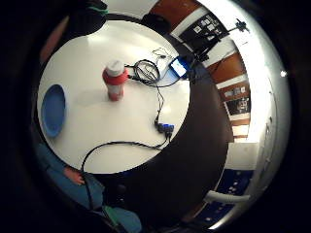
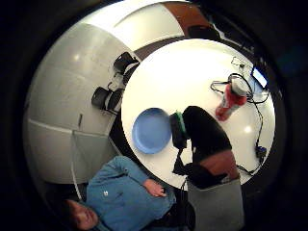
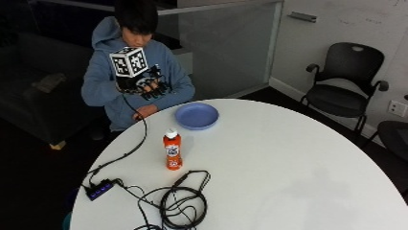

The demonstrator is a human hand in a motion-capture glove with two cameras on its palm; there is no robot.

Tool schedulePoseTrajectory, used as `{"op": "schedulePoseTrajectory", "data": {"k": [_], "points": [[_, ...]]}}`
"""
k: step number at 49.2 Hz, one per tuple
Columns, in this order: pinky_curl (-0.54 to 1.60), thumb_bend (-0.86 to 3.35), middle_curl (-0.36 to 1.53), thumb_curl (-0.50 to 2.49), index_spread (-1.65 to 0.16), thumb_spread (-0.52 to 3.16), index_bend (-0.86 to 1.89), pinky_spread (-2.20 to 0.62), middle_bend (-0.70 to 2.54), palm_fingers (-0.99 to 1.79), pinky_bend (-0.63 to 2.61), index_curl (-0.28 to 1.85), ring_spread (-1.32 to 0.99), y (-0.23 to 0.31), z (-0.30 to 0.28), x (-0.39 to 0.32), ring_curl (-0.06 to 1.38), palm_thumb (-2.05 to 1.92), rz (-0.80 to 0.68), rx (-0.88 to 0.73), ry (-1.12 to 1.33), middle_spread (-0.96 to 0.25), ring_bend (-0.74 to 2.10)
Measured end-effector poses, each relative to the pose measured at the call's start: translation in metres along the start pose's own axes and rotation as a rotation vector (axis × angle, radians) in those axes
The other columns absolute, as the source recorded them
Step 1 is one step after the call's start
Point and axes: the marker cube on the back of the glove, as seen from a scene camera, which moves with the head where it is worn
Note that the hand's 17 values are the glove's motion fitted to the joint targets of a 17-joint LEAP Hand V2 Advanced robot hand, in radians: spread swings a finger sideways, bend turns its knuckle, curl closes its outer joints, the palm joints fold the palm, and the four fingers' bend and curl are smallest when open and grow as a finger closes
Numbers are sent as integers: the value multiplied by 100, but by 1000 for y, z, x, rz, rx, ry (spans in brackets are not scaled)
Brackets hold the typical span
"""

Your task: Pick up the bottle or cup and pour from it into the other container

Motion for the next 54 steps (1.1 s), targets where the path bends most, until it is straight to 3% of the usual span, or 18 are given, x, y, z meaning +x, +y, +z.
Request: {"op": "schedulePoseTrajectory", "data": {"k": [8, 19, 41, 54], "points": [[16, 27, 13, 15, -28, 81, 17, 9, 20, 45, 46, 16, -1, 7, -2, 34, 14, 47, 53, 37, -65, -2, 30], [20, 20, 21, 21, -33, 105, 15, 12, 20, 42, 48, 21, 0, 21, 7, 78, 19, 50, 127, 72, -216, -2, 30], [25, 5, 27, 29, -34, 107, 13, 13, 18, 30, 54, 23, 0, 18, 61, 148, 26, 55, 193, 187, -721, -3, 34], [28, -3, 28, 31, -37, 98, 11, 15, 18, 17, 63, 21, 0, 8, 127, 151, 28, 55, 195, 279, -899, -5, 39]]}}
